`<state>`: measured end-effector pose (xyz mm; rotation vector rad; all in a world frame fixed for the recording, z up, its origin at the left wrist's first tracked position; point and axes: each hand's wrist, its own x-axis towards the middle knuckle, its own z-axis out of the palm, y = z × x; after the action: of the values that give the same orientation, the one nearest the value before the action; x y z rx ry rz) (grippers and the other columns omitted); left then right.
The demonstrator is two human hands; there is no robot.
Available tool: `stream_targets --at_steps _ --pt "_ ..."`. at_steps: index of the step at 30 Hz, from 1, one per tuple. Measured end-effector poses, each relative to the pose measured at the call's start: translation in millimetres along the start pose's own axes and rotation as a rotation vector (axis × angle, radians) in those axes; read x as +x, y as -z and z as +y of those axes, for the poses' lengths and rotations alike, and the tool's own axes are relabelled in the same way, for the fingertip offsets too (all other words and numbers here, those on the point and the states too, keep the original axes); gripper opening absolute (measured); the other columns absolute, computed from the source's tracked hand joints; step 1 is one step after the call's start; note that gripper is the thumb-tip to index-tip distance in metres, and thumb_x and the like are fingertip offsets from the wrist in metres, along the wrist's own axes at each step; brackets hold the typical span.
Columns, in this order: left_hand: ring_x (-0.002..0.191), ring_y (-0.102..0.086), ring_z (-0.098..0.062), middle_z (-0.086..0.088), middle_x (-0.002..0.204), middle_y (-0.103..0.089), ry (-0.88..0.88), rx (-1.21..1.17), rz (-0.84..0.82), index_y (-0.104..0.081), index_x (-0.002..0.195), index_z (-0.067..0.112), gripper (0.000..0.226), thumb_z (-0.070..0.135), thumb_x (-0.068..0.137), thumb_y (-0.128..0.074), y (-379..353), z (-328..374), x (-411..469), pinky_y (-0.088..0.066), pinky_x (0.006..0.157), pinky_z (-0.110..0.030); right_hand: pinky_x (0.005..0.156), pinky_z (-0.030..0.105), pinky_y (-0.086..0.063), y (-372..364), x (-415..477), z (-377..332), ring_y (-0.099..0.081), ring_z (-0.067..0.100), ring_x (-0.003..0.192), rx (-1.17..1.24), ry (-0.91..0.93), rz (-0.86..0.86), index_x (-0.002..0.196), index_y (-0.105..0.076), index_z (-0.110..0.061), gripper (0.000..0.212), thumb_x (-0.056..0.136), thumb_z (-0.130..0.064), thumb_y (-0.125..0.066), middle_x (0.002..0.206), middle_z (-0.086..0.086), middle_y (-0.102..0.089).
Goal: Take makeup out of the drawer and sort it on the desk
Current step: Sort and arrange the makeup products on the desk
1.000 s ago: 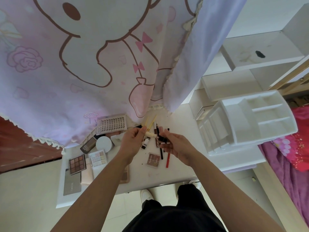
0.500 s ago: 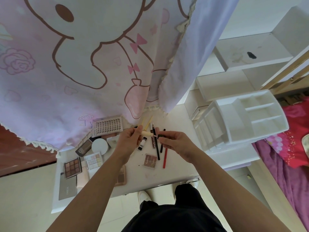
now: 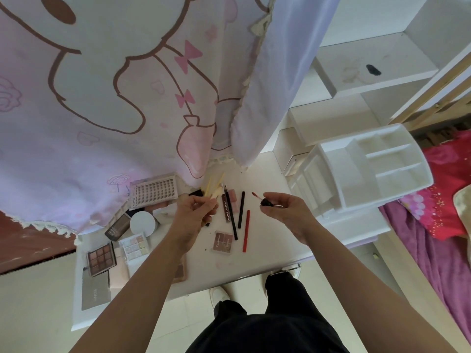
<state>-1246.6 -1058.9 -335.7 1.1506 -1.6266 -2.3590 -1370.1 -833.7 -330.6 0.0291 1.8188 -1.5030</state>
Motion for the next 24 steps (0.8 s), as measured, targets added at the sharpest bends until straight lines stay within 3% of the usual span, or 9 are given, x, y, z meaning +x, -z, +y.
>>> stream_targets --at_steps 5,9,12,14,17,20,24 --pt "0.087 -0.068 -0.016 0.000 0.092 -0.075 0.021 0.094 -0.093 -0.066 0.112 0.008 0.023 0.001 0.091 -0.065 -22.6 -13.9 12.9 -0.056 0.083 -0.028 0.107 0.035 -0.048 10.2 8.2 13.2 -0.071 0.015 0.103 0.073 -0.016 0.081 0.110 -0.075 -0.020 0.034 0.078 -0.016 -0.085 0.109 0.000 -0.075" --pt "0.103 -0.068 -0.018 -0.005 0.117 -0.070 -0.006 0.304 -0.110 -0.062 0.127 0.002 0.034 0.006 0.093 -0.064 -44.4 -27.0 39.1 -0.054 0.094 -0.031 0.100 0.035 -0.054 17.6 21.5 23.8 -0.071 0.018 0.101 0.123 -0.035 0.125 0.110 -0.075 -0.017 0.028 0.083 -0.012 -0.081 0.106 0.001 -0.076" --pt "0.099 -0.067 -0.014 -0.005 0.106 -0.071 -0.062 0.482 -0.044 -0.060 0.118 0.010 0.027 0.016 0.093 -0.067 -63.6 -37.7 63.9 -0.052 0.086 -0.023 0.086 0.027 -0.058 20.5 34.5 31.3 -0.068 0.010 0.091 0.111 -0.045 0.178 0.113 -0.074 -0.020 0.027 0.086 -0.016 -0.078 0.103 -0.005 -0.075" --pt "0.099 -0.065 -0.009 0.004 0.104 -0.071 -0.121 0.614 -0.034 -0.059 0.113 0.019 0.023 0.028 0.093 -0.067 -76.4 -45.8 81.3 -0.049 0.086 -0.019 0.076 0.020 -0.051 21.6 45.0 40.6 -0.066 0.004 0.084 0.084 -0.047 0.231 0.111 -0.075 -0.025 0.026 0.085 -0.022 -0.079 0.100 -0.009 -0.074" --pt "0.106 -0.061 -0.004 0.012 0.113 -0.066 -0.174 0.754 -0.053 -0.060 0.113 0.026 0.023 0.031 0.092 -0.067 -94.2 -60.3 109.3 -0.043 0.083 -0.011 0.076 0.013 -0.046 22.9 62.1 57.2 -0.068 0.004 0.087 0.074 -0.055 0.308 0.104 -0.075 -0.030 0.022 0.083 -0.027 -0.081 0.096 -0.011 -0.075" --pt "0.104 -0.058 -0.009 0.010 0.109 -0.063 -0.307 0.963 0.019 -0.066 0.113 0.023 0.026 0.035 0.090 -0.068 -109.2 -71.2 136.5 -0.041 0.082 -0.021 0.083 0.018 -0.051 23.2 76.7 72.2 -0.070 0.003 0.090 0.033 -0.050 0.367 0.098 -0.075 -0.034 0.019 0.082 -0.027 -0.082 0.091 -0.014 -0.076" --pt "0.103 -0.058 -0.013 0.011 0.097 -0.061 -0.372 1.014 0.101 -0.071 0.107 0.025 0.021 0.034 0.089 -0.070 -122.5 -76.5 157.4 -0.048 0.084 -0.030 0.081 0.020 -0.053 21.1 94.4 81.6 -0.070 -0.002 0.086 -0.026 -0.031 0.425 0.104 -0.075 -0.029 0.021 0.083 -0.027 -0.079 0.096 -0.016 -0.075"
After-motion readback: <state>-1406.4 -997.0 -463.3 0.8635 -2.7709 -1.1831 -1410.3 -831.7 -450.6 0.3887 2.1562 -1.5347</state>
